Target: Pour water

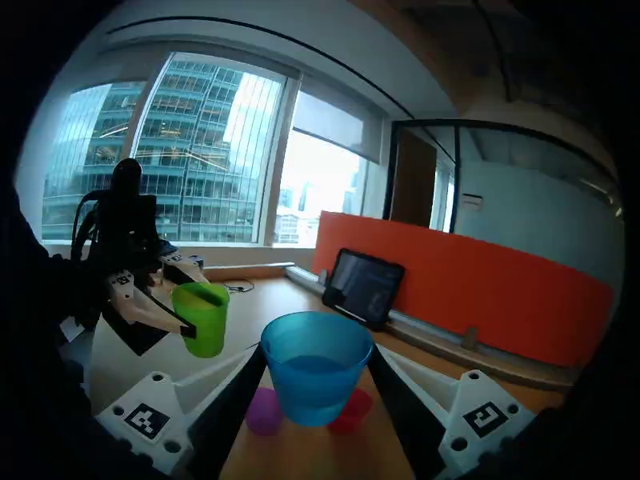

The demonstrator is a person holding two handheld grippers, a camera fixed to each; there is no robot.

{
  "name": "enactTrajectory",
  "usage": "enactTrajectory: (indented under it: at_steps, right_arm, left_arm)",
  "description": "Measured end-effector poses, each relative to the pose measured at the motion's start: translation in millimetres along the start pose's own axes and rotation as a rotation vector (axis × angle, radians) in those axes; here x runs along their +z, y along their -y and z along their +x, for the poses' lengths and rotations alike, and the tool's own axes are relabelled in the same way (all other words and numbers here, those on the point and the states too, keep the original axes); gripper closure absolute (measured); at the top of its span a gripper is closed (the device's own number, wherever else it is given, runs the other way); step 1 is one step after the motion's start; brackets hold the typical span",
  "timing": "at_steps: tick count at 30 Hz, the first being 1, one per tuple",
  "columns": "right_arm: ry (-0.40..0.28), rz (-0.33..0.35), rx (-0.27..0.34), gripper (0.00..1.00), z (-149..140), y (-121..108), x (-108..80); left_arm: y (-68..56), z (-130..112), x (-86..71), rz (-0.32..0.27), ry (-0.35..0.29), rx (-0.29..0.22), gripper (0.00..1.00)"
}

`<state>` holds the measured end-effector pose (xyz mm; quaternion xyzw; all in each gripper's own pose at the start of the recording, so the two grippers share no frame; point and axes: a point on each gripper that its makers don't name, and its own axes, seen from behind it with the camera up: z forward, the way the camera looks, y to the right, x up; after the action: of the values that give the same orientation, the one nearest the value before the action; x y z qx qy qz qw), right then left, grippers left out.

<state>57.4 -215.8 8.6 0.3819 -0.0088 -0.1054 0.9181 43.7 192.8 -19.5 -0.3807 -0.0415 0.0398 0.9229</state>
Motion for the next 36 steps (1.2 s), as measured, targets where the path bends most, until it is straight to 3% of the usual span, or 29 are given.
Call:
enactTrajectory:
  at_steps: [8, 14, 20, 36]
  right_arm:
    - [-0.009, 0.007, -0.059, 0.08, 9, 11, 5.4]
    - [-0.021, -0.002, -0.122, 0.08, 18, -2, 7.3]
    - [-0.027, 0.0, -0.211, 0.08, 25, 6, 8.4]
    - [-0.054, -0.03, -0.441, 0.08, 57, -3, 15.8]
  left_arm:
    - [-9.9, 1, 3.8, -0.015, -0.003, 0.005, 0.14]
    - [-14.9, -2, 5.9, -0.023, 0.001, 0.011, 0.14]
    - [-19.7, -5, 8.8, -0.029, 0.005, 0.01, 0.14]
    - [-29.2, -4, 12.0, -0.035, -0.025, 0.012, 0.14]
